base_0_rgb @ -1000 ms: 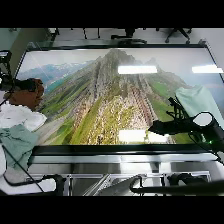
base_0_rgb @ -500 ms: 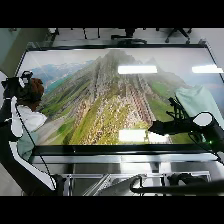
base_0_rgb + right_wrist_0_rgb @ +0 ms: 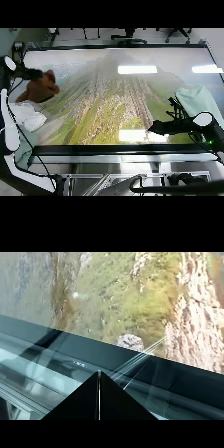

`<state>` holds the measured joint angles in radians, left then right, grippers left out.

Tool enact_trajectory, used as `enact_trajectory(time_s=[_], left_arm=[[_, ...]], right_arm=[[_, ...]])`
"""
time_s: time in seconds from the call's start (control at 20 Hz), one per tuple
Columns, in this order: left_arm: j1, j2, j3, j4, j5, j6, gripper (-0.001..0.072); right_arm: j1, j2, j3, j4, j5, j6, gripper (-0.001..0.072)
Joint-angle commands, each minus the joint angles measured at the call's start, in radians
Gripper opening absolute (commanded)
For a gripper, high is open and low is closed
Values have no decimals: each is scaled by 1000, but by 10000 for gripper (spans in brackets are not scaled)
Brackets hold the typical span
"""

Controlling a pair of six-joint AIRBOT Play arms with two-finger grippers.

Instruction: Fold the shirts.

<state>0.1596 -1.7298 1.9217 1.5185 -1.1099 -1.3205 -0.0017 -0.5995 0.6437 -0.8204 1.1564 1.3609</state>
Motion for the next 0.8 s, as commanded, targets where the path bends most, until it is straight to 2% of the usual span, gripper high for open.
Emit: enact_trajectory(time_s=[0.0, 0.1, 0.25, 0.45, 0.5, 0.55, 0.6, 0.65, 0.75], left_arm=[[-119, 150, 92, -282, -177, 22, 14], [-206, 213, 75, -371, -282, 20, 14], [-352, 277, -86, -396, -288, -33, 14], [-564, 261, -334, -394, -83, -60, 18], [-599, 241, -363, -395, -31, -61, 19], [-626, 216, -370, -395, -3, -62, 164], [-638, 189, -350, -394, -10, -75, 570], [-637, 169, -312, -393, -45, -105, 703], [-599, 154, -202, -393, -182, -121, 703]], right_arm=[[1, 1, 0, 18, 0, 0, 23], [1, 1, 0, 47, 2, 0, 23], [1, 0, 0, 91, 0, 0, 24], [1, 1, 0, 91, -2, 0, 32], [1, 1, 0, 92, -3, 0, 57], [1, 1, 0, 93, -5, 0, 226], [1, 1, 0, 100, -5, 0, 403], [0, 1, 0, 108, -5, 0, 417], [-3, 1, 0, 110, -5, 0, 417]])
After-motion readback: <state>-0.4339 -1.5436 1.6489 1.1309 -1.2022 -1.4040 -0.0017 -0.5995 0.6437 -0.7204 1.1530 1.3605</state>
